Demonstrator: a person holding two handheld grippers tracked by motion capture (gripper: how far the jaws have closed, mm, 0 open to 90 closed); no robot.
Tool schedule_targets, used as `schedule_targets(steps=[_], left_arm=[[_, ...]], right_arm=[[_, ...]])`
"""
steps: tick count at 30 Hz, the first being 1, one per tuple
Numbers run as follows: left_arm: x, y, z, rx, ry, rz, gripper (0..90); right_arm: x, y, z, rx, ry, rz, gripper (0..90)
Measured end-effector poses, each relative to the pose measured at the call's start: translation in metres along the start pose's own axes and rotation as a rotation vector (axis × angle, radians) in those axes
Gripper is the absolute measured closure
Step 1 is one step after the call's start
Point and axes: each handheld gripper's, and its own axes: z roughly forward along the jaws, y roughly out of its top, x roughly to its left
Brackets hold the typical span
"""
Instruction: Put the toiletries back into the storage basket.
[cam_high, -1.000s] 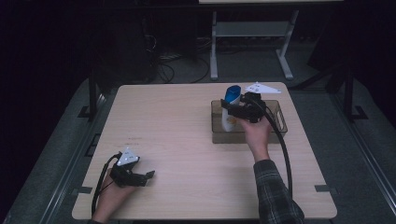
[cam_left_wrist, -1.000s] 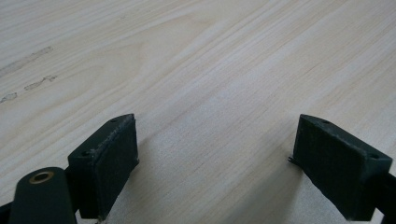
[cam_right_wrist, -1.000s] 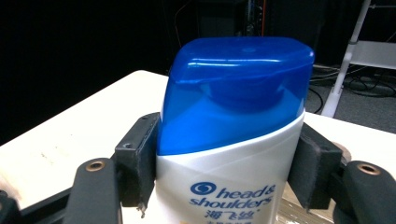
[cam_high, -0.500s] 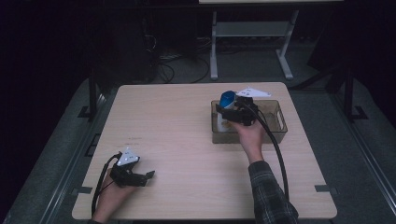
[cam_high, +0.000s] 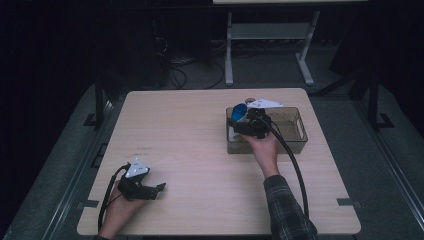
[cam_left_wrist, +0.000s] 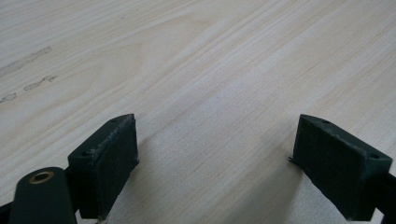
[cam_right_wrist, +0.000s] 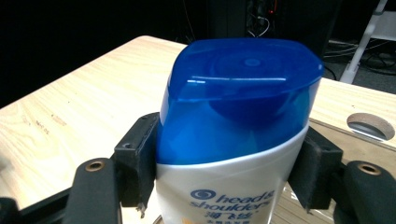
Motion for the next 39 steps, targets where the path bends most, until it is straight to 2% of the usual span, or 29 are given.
schedule_targets(steps=[10, 15, 19, 24, 26, 27, 29, 30, 32, 39], left_arm=[[0.000, 0.000, 0.000, 0.000, 0.000, 0.000, 12.8], [0.000, 0.000, 0.000, 0.000, 0.000, 0.000, 12.8], [0.000, 0.000, 0.000, 0.000, 0.000, 0.001, 12.8], [0.000, 0.000, 0.000, -0.001, 0.000, 0.001, 12.8], [0.000, 0.000, 0.000, 0.000, 0.000, 0.001, 12.8], [0.000, 0.000, 0.000, -0.002, 0.000, 0.001, 12.8], [0.000, 0.000, 0.000, -0.001, -0.001, 0.001, 12.8], [0.000, 0.000, 0.000, -0.001, -0.001, 0.001, 12.8], [0.000, 0.000, 0.000, -0.001, -0.001, 0.001, 12.8], [0.000, 0.000, 0.000, -0.002, -0.001, 0.000, 12.8]], right_arm=[[0.004, -0.005, 0.005, 0.052, -0.002, -0.019, 33.9], [0.006, -0.006, 0.005, 0.056, 0.000, -0.028, 33.8], [0.005, -0.005, 0.005, 0.053, 0.019, -0.014, 32.1], [0.003, -0.002, 0.003, 0.032, 0.035, 0.004, 19.7], [0.002, -0.002, 0.003, 0.037, 0.035, 0.008, 14.3], [0.000, -0.003, 0.003, 0.054, 0.027, 0.011, 7.4], [-0.001, -0.003, 0.003, 0.061, 0.019, 0.010, 4.6], [-0.001, -0.004, 0.003, 0.073, 0.010, 0.006, 0.0], [-0.001, -0.006, 0.002, 0.084, 0.003, 0.005, 0.0], [-0.005, -0.011, -0.007, 0.054, -0.010, 0.011, 0.0]])
